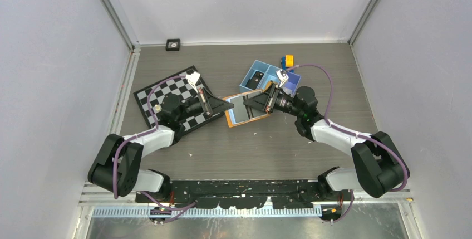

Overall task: Take the credit cards out of the card holder
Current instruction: Remove the credit card from the card holder.

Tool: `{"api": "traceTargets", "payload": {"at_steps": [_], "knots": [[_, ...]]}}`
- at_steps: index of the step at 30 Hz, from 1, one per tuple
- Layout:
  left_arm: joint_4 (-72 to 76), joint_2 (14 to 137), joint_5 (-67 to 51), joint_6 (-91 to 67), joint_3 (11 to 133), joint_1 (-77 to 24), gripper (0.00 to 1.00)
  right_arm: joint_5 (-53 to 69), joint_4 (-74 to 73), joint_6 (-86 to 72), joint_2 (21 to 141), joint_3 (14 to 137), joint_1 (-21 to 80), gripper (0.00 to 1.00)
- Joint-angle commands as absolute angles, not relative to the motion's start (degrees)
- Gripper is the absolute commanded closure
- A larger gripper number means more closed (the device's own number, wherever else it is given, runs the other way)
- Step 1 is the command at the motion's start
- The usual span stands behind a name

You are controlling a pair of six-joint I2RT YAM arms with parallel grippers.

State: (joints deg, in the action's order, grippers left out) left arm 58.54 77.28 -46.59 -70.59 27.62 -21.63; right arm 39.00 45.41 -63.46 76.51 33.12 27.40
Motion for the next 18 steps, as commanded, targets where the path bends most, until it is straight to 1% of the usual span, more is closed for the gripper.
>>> {"api": "traceTargets", "payload": {"at_steps": [1,4,5,6,7,11,14,18], "knots": [[64.1,78.0,-47.6,-71.8,27.7,-21.6,1.00,41.1,49.2,-63.7,75.8,34.0,28.4,0.84],[64.1,78.0,-47.6,-71.8,27.8,-21.6,1.00,41.2,49.3,-63.8,76.5,34.4,28.9,0.85],[64.1,78.1,-47.6,-71.8,27.8,-21.6,1.00,41.3,49.5,-63.9,76.7,34.4,28.9,0.89],[64.2,78.1,-47.7,-71.9,27.8,-21.5,1.00,41.5,50.1,-64.3,76.6,34.4,28.9,0.96],[64.2,78.1,-47.6,-71.8,27.7,-21.5,1.00,41.4,50.2,-64.2,76.2,34.3,28.7,0.99],[63.8,77.6,-47.5,-71.7,27.5,-21.0,0.96,38.6,46.7,-62.9,72.8,32.9,27.1,1.00],[64.0,77.7,-47.4,-72.0,27.3,-20.6,0.97,38.1,47.0,-63.5,72.4,32.3,26.0,1.00],[65.5,77.8,-47.5,-72.8,26.9,-19.9,0.99,38.6,49.1,-65.2,73.0,31.9,24.9,1.00]]}}
